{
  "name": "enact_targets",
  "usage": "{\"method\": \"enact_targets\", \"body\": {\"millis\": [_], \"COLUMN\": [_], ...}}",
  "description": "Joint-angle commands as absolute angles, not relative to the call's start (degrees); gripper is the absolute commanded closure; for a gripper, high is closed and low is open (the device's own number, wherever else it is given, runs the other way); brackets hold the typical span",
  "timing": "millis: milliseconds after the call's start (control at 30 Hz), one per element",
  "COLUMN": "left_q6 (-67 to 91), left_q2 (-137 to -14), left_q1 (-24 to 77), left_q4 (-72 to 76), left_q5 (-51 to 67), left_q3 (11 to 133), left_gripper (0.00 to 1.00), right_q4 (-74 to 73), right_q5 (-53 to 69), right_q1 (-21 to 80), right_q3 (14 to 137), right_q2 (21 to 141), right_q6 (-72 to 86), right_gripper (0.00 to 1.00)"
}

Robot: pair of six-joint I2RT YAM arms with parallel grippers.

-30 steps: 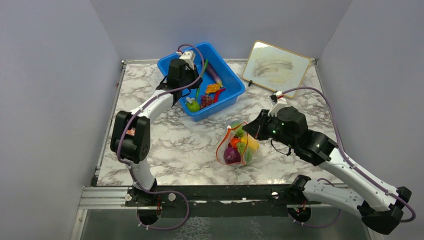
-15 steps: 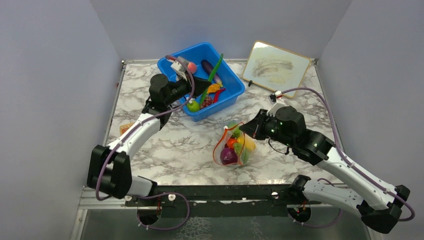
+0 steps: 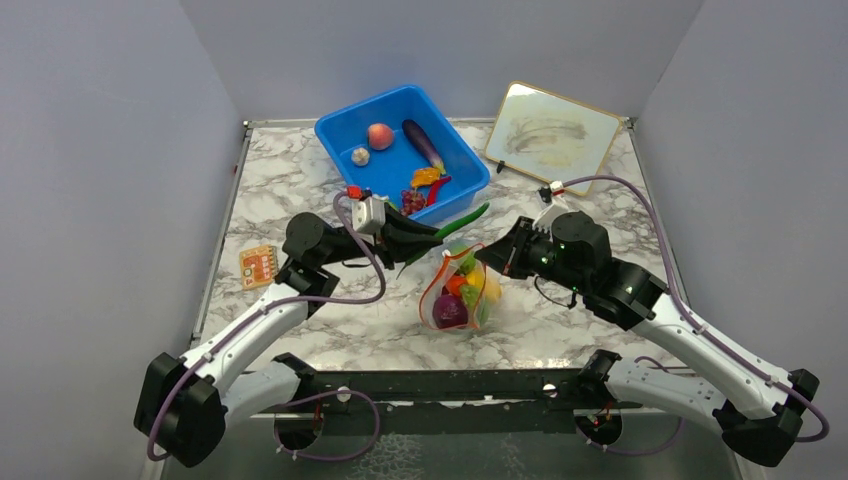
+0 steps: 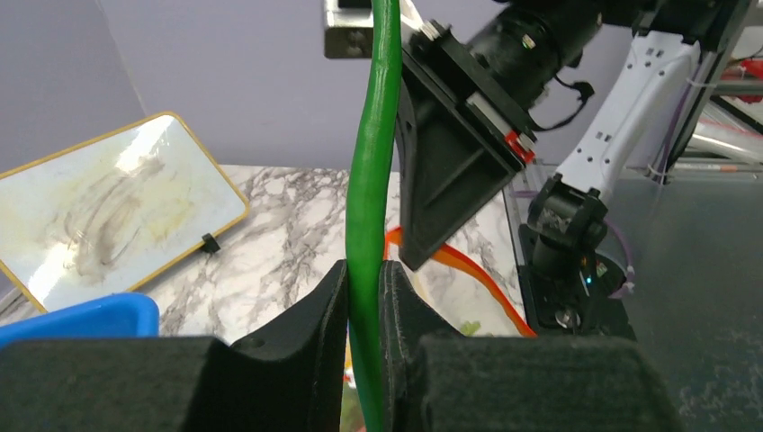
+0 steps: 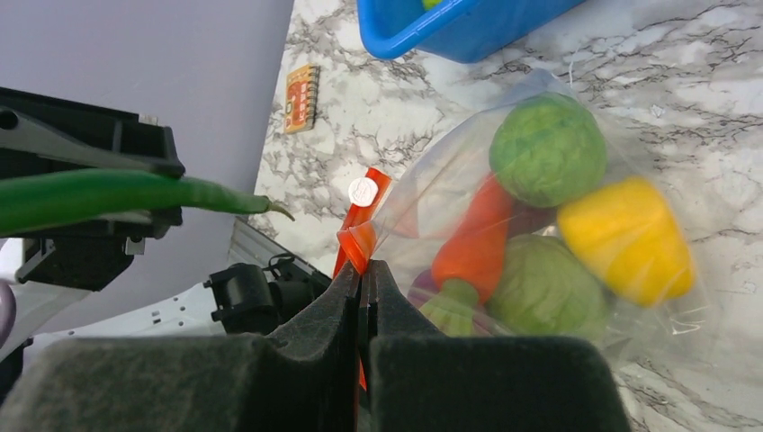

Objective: Place the food in the zip-top bag and seal the zipper
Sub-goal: Place the fake vegetable in the zipper food storage bag.

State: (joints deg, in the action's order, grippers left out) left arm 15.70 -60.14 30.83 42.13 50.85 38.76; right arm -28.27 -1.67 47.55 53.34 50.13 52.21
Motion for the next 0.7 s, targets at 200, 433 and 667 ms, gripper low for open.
{"method": "enact_targets", "body": {"millis": [200,433,667], "left_q6": [-0.23,2.80,18.63], "left_q2": [-50.61,-54.36,-53.92], "left_q1": [30.90,30.86,30.90], "left_q4": [8.45,-15.15,-15.28], "left_q5": [47.77,47.28,49.37], "left_q3": [43.70,54.90,53.48], "left_gripper": [1.00,1.00,1.00], "right_q4": [-27.67,-24.90,-20.96], "right_q5": [-14.06,-17.70,-16.82], "right_q1": [47.55,47.50,47.55], "right_q3": [55.71,58.13,57.93], "right_q2": [48.13,50.56,53.14], "right_q6": [38.18,27.44,19.32], "right_gripper": [0.99,0.99,0.99]}}
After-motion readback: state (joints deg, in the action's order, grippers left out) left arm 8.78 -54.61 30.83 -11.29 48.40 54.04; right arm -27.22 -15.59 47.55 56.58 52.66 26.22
